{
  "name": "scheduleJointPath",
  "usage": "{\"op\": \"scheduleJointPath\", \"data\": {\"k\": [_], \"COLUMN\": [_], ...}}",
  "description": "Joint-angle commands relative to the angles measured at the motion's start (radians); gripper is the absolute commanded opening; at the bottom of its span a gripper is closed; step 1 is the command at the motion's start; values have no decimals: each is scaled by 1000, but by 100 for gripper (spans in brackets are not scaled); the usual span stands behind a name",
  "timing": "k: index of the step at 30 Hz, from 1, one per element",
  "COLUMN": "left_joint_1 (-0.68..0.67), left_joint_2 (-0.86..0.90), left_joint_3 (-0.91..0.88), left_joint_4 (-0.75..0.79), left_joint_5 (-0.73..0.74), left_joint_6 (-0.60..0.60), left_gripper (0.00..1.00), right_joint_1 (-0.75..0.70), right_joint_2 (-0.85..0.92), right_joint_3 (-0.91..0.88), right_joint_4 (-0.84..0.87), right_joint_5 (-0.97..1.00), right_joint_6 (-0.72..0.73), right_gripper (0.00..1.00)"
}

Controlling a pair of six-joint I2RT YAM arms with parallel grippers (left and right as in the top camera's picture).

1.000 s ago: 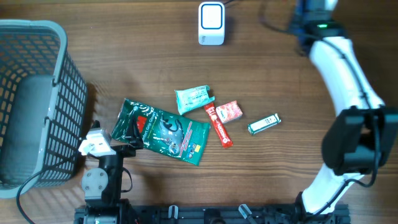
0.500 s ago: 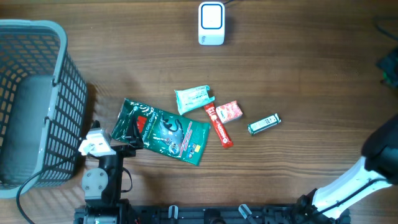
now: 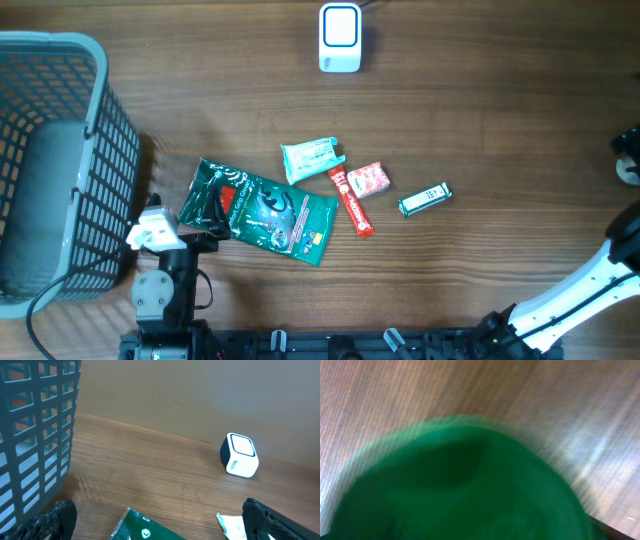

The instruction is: Scan the item barcode

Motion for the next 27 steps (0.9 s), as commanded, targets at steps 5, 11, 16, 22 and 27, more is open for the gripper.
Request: {"op": "scheduleJointPath", "data": {"k": [5, 11, 16, 22, 27], "left_joint_1": [-3, -3, -3, -3, -3], "left_joint_2": [-7, -7, -7, -7, -7], "left_joint_3": [-8, -8, -8, -8, -8], "left_joint_4": [0, 0, 0, 0, 0], "left_joint_5": [8, 8, 8, 8, 8], "left_joint_6": [19, 19, 19, 19, 19], "left_gripper": [100, 100, 100, 100, 100], "right_joint_1": [5, 156, 352, 665, 833], "right_joint_2": [-186, -302, -299, -298, -298], "right_joint_3": [230, 230, 204, 76, -142], "right_joint_4": [-109, -238, -497, -591, -459], "right_joint_5": [-455, -709, -691, -373, -356], "right_joint_6": [69, 96, 215, 395, 536], "right_gripper": [100, 100, 100, 100, 100]}}
